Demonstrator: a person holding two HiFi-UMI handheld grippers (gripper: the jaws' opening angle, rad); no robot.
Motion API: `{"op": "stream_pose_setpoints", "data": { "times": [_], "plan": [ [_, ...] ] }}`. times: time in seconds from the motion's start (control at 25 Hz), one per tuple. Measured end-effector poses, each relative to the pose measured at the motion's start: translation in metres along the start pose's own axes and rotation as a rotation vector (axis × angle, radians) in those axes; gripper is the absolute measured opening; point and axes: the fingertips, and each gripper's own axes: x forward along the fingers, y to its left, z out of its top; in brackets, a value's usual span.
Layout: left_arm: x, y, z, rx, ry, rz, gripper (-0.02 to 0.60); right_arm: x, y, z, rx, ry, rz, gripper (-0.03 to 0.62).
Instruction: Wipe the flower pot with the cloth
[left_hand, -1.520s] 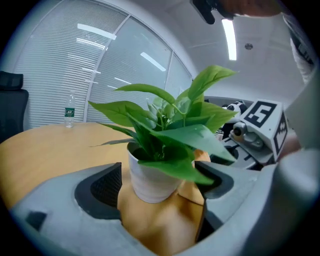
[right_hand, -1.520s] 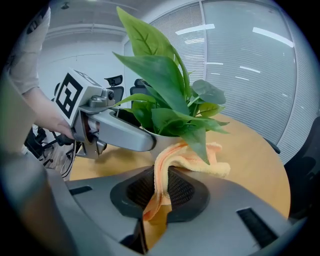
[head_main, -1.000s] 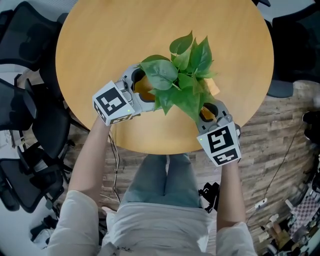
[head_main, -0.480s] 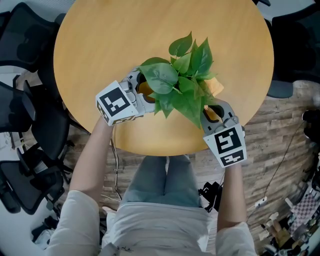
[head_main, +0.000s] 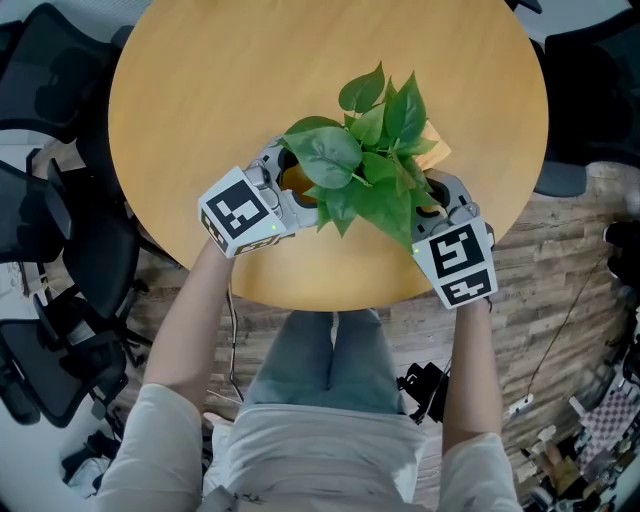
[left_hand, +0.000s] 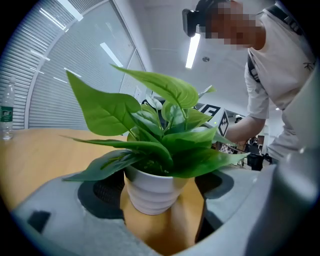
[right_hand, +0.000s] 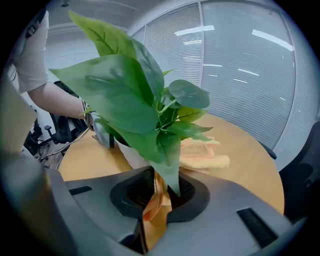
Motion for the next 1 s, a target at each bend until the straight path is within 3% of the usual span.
{"op": "stream_pose_setpoints", "data": {
  "times": [0.52,1.0],
  "plan": [
    [0.0,0.0,0.0,-0.016,0.014,0.069,0.451,-0.003,0.01,-0.003,-0.013,0.01,0.005,0.049],
    [0.006,0.0,-0.001,-0.061,0.006,0.206,0.451,-0.007,0.019,-0.01,-0.005,0.015,0.015,0.049]
  ]
}}
